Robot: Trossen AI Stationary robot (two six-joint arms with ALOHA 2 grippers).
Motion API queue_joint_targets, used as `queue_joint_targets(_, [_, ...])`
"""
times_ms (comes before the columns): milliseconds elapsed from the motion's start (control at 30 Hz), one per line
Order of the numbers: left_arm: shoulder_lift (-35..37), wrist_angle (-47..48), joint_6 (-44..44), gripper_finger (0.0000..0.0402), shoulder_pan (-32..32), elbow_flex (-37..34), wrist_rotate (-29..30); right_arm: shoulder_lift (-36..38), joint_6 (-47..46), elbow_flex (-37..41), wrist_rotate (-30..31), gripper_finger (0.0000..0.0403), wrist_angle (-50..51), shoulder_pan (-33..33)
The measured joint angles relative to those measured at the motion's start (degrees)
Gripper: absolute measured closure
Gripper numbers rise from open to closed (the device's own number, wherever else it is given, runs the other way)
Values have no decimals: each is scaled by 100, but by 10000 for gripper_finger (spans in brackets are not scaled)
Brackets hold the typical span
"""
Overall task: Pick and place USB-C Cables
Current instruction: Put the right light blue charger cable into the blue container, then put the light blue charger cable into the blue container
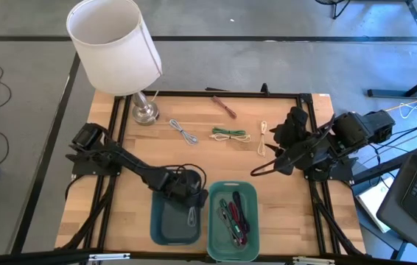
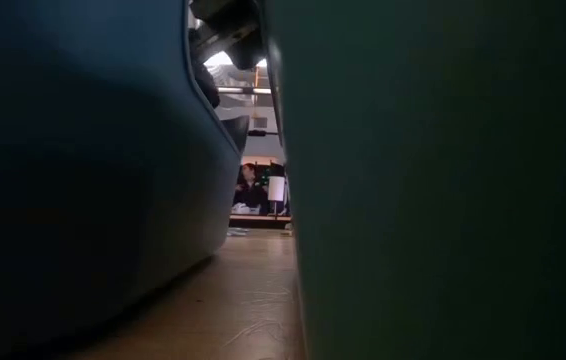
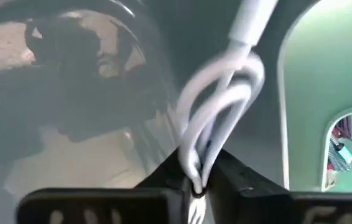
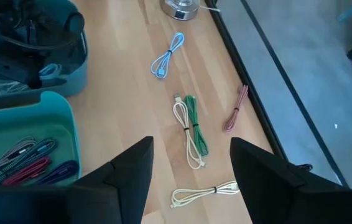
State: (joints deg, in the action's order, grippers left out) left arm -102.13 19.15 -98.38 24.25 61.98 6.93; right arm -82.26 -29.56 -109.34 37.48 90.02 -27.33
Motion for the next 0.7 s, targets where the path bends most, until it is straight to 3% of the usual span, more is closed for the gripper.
queue_joint_targets(333, [0, -357, 287, 287, -40, 0, -170, -2, 29, 0, 27, 187, 0, 0])
queue_joint_targets(500, [83, -679, 416, 280, -38, 0, -253, -2, 44, 0, 43, 187, 0, 0])
queue_joint_targets(700, [704, -691, 620, 285, -35, 15, 175, -2, 30, 0, 45, 187, 0, 0])
